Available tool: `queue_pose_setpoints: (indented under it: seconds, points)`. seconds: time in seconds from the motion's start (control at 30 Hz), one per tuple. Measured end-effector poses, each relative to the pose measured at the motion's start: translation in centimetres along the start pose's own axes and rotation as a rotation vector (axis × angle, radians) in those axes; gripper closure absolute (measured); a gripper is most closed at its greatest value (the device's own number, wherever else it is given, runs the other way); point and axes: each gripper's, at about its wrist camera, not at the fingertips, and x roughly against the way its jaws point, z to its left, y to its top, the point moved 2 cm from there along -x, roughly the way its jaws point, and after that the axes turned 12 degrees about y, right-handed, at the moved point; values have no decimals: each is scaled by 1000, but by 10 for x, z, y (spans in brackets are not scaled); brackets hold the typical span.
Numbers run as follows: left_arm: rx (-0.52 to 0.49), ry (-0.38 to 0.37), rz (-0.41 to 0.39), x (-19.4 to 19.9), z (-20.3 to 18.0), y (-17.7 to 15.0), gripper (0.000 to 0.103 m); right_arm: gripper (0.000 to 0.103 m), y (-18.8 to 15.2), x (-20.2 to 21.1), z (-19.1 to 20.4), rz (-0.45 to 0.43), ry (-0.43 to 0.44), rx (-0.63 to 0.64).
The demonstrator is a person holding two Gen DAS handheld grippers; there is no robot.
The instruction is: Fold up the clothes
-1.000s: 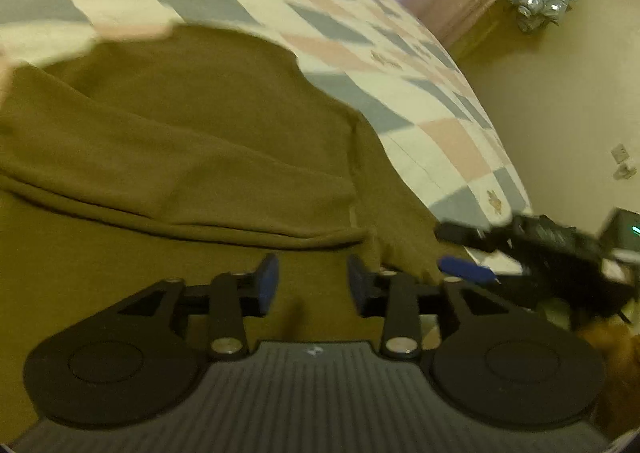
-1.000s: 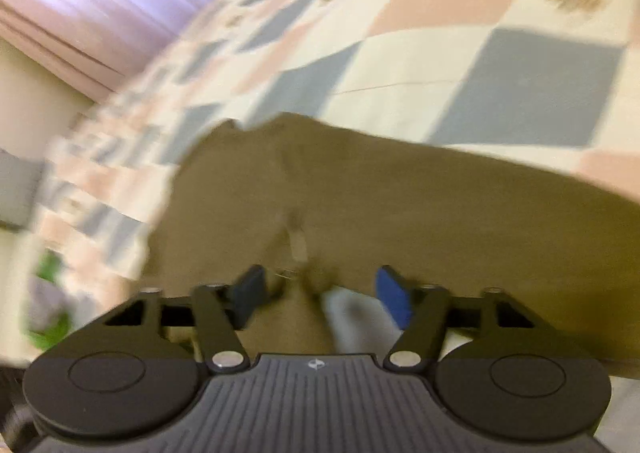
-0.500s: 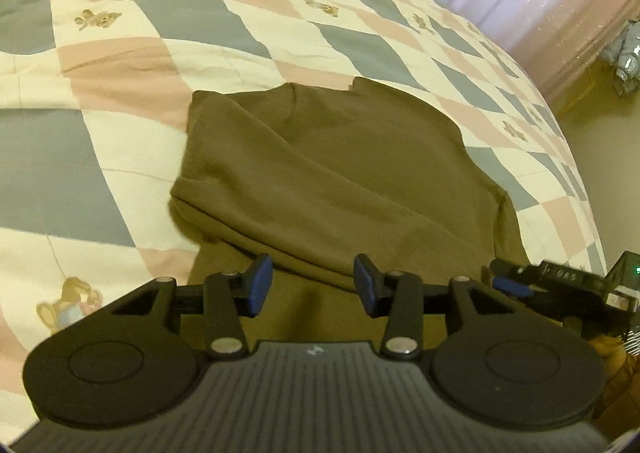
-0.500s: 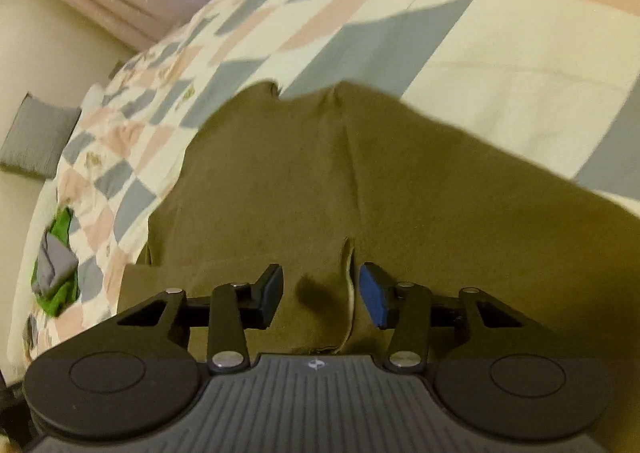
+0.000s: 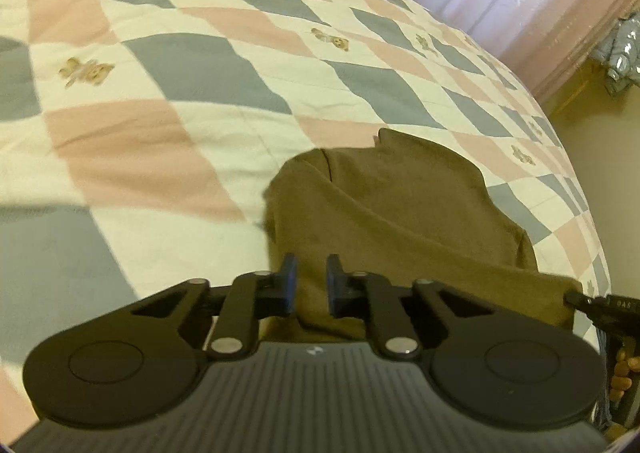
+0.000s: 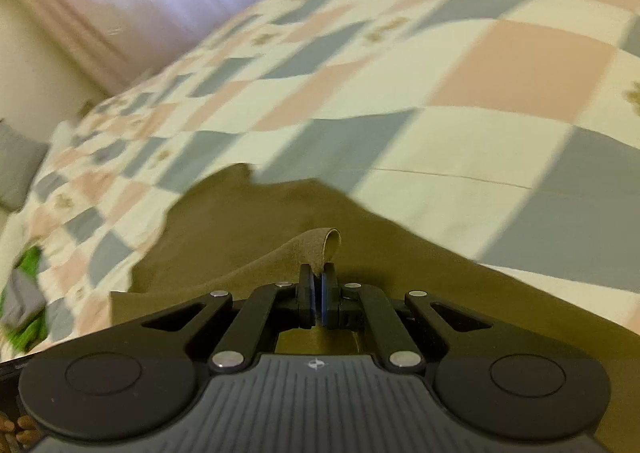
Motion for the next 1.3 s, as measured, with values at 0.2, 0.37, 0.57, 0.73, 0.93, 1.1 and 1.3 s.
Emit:
queue_pose_setpoints:
  seconds: [0.2, 0.37, 0.57, 0.73, 0.93, 1.1, 1.3]
  points:
    - [-61, -35, -5, -26, -16, 20, 93, 100, -9, 6, -14, 18, -86, -18]
    - [-118, -31, -10, -52, -30, 28, 93, 100, -15, 6, -11, 15, -106, 10]
    - [-179, 25, 33, -88, -33, 25, 92, 100, -16, 5, -7, -14, -81, 20]
    - [-160, 43, 15, -90, -28, 22, 92, 100, -16, 8, -7, -38, -87, 64]
    - [-199, 73, -5, -73, -36, 18, 92, 87, -29, -16, -41, 40, -150, 17]
    - [-243, 40, -42, -35, -54, 12, 90, 68, -37, 20, -25, -98, -300, 61]
    - [-356, 25, 27, -47, -98, -25, 85, 71, -67, 4, -24, -6, -178, 61]
